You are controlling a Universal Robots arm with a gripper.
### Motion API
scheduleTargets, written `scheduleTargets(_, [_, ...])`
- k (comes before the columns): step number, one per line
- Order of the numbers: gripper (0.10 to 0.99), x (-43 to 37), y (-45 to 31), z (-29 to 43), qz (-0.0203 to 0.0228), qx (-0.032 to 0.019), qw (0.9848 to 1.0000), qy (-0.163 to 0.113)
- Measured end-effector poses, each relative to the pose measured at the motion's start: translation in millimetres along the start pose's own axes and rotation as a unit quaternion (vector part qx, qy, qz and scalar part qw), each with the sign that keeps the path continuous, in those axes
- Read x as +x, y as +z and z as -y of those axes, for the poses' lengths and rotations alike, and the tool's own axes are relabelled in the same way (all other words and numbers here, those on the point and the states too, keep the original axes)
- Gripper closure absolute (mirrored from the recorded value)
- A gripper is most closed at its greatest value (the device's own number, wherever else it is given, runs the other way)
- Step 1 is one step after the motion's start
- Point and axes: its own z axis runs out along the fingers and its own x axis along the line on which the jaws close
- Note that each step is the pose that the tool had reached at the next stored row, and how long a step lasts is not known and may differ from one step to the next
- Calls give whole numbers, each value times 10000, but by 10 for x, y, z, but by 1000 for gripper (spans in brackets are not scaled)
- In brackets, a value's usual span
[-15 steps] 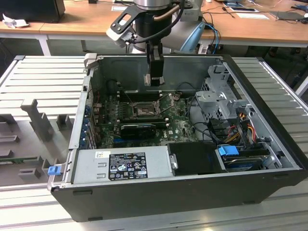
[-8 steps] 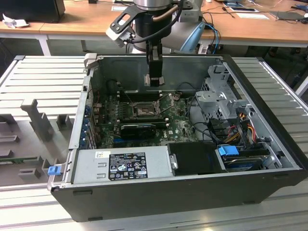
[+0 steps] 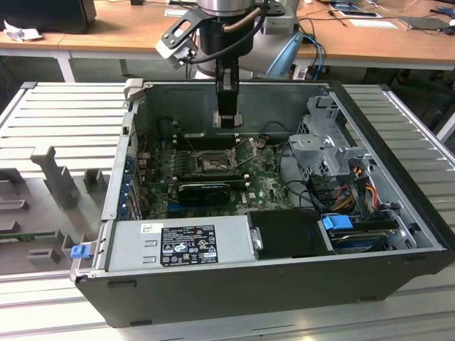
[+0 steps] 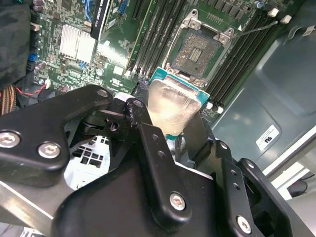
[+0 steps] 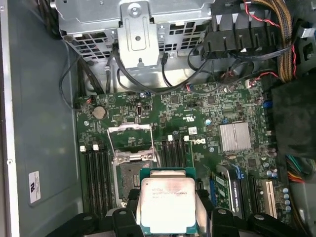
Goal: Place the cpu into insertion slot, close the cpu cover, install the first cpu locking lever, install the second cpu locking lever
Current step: 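Place the cpu into insertion slot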
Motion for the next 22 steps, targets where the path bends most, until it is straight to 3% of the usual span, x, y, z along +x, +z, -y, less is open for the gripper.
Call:
scheduleTargets(5, [557,0,11,1,9,-2,10000,98])
scheduleTargets(10, [557,0,28,3,-31,7,9993,-381])
scheduleTargets(22, [557,-1,81,7,-34,8,9992,-400])
